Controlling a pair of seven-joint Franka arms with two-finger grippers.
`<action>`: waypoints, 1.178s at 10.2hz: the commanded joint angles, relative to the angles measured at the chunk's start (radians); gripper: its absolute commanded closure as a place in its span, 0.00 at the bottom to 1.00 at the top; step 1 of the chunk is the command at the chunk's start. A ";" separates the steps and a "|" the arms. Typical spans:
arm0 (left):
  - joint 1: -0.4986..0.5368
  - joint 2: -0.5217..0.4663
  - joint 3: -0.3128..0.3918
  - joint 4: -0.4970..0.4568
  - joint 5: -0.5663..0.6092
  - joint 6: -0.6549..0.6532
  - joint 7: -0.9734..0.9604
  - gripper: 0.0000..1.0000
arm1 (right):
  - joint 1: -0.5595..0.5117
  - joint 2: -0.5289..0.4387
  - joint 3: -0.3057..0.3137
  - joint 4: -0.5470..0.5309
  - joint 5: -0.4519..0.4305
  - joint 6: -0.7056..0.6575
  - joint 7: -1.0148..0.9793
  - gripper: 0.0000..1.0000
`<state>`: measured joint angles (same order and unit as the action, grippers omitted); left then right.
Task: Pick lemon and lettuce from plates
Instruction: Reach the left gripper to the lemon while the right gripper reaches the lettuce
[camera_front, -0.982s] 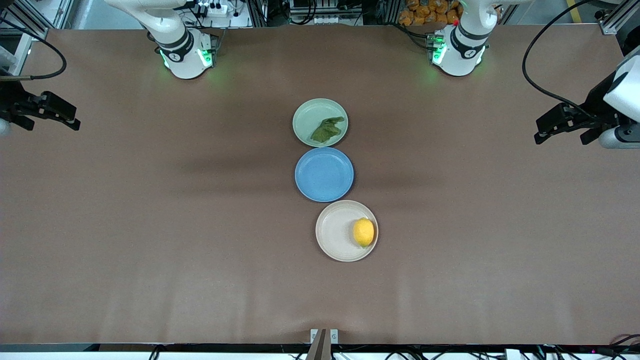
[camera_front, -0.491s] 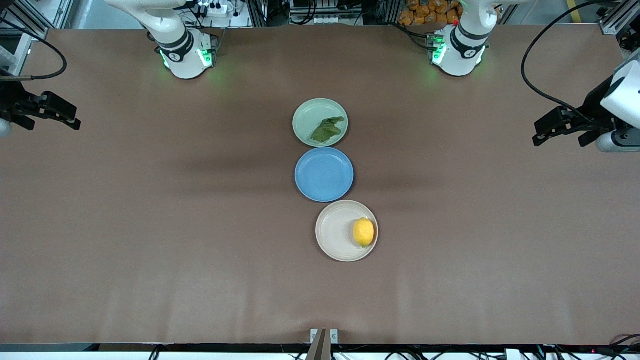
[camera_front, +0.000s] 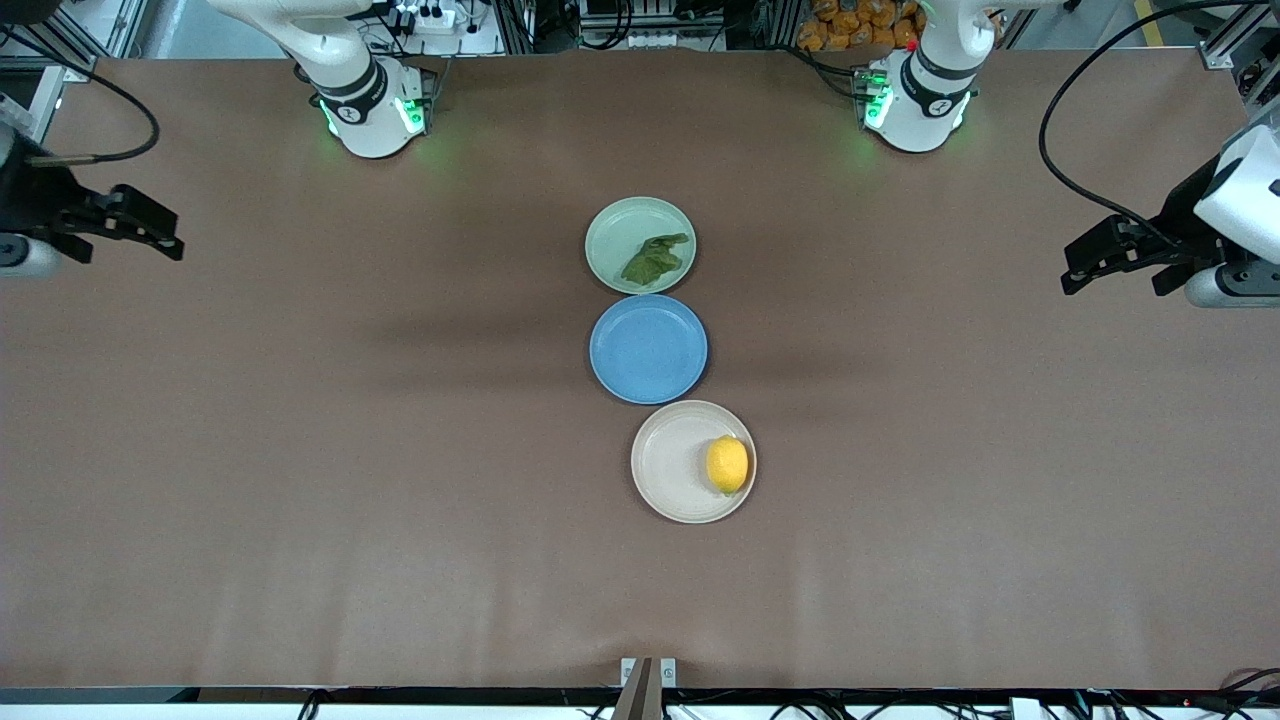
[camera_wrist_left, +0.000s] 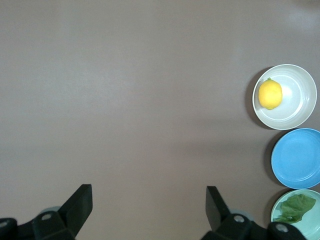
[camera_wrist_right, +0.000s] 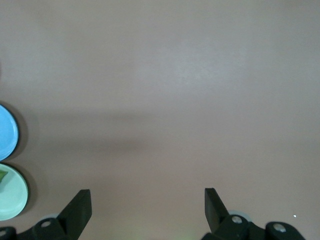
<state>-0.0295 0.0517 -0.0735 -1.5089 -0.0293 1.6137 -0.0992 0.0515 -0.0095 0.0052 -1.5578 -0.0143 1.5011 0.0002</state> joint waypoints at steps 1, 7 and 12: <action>0.000 -0.003 -0.002 -0.001 0.019 0.011 0.009 0.00 | 0.054 0.019 -0.001 -0.011 -0.006 0.004 0.023 0.00; -0.111 0.091 -0.003 -0.020 0.005 0.126 -0.054 0.00 | 0.250 0.071 0.001 -0.069 0.004 0.085 0.245 0.00; -0.289 0.276 -0.005 -0.014 0.009 0.339 -0.266 0.00 | 0.445 0.135 0.001 -0.100 0.042 0.163 0.541 0.00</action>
<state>-0.2857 0.2791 -0.0850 -1.5453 -0.0289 1.9158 -0.3220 0.4515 0.1052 0.0139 -1.6543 0.0051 1.6461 0.4598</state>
